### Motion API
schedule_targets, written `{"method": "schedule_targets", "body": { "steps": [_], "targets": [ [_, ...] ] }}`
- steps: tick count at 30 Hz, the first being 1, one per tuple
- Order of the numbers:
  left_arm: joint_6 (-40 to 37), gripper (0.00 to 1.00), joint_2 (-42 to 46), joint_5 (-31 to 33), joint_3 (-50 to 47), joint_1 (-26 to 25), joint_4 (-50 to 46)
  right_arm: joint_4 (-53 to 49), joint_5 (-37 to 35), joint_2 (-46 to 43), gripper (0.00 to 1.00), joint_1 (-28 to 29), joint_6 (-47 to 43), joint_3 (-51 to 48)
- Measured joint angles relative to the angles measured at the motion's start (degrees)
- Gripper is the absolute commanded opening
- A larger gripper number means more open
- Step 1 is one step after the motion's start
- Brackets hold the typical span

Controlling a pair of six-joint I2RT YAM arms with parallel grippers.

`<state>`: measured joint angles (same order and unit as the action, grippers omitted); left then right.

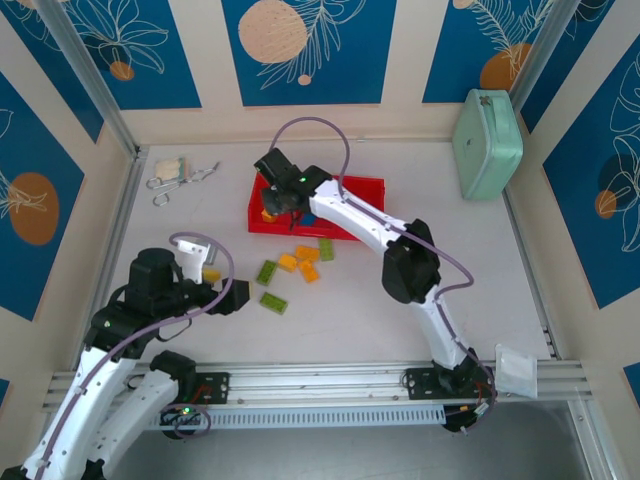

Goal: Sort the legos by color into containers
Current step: Place the lego in the container.

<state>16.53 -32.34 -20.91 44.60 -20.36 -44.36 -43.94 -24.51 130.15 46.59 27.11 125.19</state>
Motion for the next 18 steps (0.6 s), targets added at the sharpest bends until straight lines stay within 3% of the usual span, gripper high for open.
{"method": "schedule_targets", "body": {
  "steps": [5,14,18],
  "targets": [
    [0.0,0.99,0.0,0.0,0.0,0.0,0.0,0.3,-1.8,5.9,0.25,0.1,-3.3,5.6],
    [0.0,0.99,0.9,0.0,0.0,0.0,0.0,0.7,-2.8,8.9,0.26,0.1,-6.2,7.6],
    [0.0,0.99,0.9,0.0,0.0,0.0,0.0,0.5,-3.0,10.3,0.31,0.1,-6.6,8.0]
  ]
}}
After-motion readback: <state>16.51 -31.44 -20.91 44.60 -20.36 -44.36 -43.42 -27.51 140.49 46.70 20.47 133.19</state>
